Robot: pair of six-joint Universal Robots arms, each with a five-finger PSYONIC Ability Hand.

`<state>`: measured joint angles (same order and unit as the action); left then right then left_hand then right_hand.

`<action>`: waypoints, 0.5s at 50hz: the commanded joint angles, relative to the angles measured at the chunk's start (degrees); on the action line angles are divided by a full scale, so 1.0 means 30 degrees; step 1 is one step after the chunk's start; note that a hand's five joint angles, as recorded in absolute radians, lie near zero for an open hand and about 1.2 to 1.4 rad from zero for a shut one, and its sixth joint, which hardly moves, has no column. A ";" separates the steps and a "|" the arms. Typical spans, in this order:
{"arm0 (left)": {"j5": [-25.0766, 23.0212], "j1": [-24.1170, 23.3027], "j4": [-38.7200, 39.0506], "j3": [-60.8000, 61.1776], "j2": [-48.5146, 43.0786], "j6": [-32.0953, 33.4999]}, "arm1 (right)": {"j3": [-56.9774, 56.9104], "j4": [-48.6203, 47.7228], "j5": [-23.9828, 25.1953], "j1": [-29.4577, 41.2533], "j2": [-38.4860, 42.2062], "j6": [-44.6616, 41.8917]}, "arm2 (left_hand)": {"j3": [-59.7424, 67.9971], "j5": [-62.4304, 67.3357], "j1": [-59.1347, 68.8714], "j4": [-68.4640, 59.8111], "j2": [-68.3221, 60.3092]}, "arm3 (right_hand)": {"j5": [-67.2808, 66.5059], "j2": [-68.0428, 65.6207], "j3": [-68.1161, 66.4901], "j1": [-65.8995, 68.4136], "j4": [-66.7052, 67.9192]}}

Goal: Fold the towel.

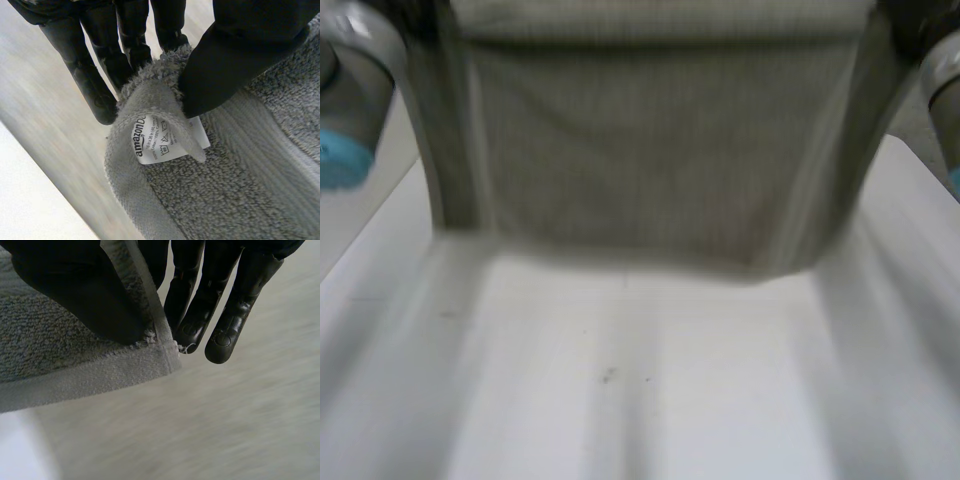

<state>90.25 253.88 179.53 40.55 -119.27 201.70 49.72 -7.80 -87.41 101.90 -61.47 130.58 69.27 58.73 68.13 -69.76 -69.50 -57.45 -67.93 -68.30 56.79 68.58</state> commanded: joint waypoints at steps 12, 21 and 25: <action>-0.0054 0.0041 0.5077 0.2937 0.0235 -0.3687 | 0.3936 -0.4547 0.1423 -0.0128 -0.1893 0.1386 | 0.3578 0.3756 0.3956 -0.3413 -0.3502 | -0.4183 -0.4025 -0.3901 0.7738 0.3808; -0.0260 0.0305 0.6362 1.0408 -0.0815 -0.3629 | 0.8008 -0.2086 0.4118 -0.0391 -0.0047 0.1240 | 0.3578 0.3756 0.3956 -0.3413 -0.3502 | -0.4183 -0.4025 -0.3901 0.7738 0.3808; -0.0699 0.0305 0.7128 1.2206 -0.1963 -0.3511 | 0.9907 -0.0976 0.4177 -0.0391 0.1384 0.0919 | 0.3578 0.3756 0.3956 -0.3413 -0.3502 | -0.4183 -0.4025 -0.3901 0.7738 0.3808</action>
<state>89.58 254.64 197.09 66.01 -120.32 190.69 71.40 -15.47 -75.86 100.81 -62.98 134.45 69.27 59.13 68.40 -69.77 -69.52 -57.49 -67.93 -68.30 56.79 68.58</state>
